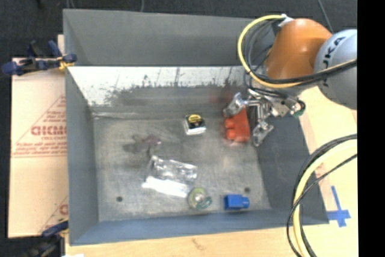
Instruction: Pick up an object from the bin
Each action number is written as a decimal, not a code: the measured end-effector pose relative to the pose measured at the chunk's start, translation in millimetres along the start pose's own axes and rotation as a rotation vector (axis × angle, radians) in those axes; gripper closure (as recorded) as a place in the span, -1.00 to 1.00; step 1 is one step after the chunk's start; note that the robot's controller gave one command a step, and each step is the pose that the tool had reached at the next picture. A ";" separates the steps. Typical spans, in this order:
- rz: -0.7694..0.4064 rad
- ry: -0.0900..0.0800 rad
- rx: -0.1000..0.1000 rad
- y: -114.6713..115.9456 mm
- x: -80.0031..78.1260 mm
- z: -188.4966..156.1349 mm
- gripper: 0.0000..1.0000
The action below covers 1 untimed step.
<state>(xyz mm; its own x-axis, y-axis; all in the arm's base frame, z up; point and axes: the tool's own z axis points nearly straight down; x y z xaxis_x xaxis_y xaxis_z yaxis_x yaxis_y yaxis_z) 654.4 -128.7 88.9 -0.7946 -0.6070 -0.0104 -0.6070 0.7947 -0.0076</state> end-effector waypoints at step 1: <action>-0.448 -0.006 0.003 6.1 -9.9 12.7 -1.00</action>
Offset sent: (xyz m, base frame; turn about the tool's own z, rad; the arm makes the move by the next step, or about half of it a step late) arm -0.0009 0.0094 -0.0189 -0.4487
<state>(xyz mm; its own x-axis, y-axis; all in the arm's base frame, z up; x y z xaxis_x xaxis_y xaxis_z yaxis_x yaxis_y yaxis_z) 658.7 -117.8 76.2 -0.4535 -0.8912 -0.0114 -0.8910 0.4537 -0.0159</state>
